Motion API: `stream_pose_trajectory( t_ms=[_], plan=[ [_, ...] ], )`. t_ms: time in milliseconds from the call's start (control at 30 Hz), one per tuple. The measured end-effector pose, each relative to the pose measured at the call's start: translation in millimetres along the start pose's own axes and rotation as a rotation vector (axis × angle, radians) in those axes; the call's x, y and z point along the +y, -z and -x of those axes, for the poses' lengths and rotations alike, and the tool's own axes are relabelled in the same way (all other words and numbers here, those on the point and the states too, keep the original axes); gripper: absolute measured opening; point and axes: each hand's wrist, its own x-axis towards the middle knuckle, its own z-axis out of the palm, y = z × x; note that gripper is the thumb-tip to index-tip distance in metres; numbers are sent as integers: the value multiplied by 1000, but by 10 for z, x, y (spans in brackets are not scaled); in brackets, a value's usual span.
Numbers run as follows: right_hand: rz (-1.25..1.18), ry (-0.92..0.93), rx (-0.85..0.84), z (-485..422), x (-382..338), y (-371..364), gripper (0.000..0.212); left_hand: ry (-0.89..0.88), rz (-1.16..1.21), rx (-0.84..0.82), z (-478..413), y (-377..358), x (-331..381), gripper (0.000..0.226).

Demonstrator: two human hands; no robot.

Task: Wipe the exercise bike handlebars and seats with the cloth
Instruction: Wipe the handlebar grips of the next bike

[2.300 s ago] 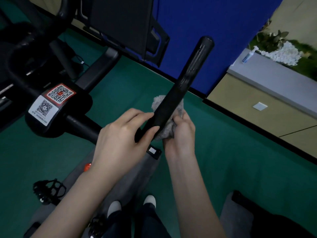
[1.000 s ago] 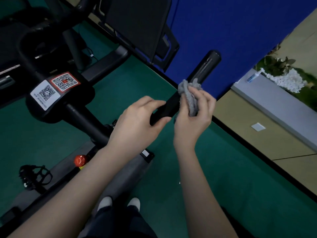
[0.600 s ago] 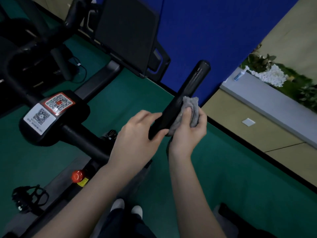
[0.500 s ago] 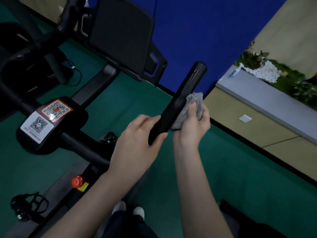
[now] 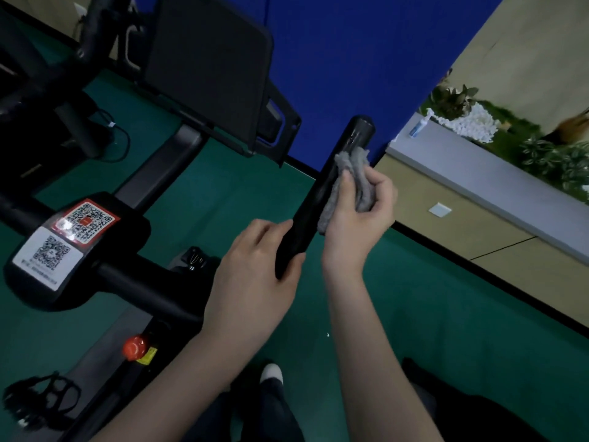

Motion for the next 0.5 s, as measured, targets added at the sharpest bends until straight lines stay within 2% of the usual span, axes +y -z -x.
stream_pose_trajectory(
  t_ms=[100,200,300,400,467,500],
  plan=[
    [204,374,-131,-69,8,-35,10,36,19,3,-11,-1,-8,39],
    [377,652,-386,-174,-6,35,14,99,14,-8,-74,-11,18,43],
    [527,848,-767,-350,-110,126,9,151,1,-54,-204,-35,75,49],
    [701,991,-1185,-560,-275,66,11,189,18,-43,-328,-82,119,35],
    [817,1039,-1338,-737,-357,-15,13,232,55,-20,-368,-111,107,33],
    [854,1061,-1349,-826,-387,-52,13,251,86,-8,-372,-121,92,33]
  ],
)
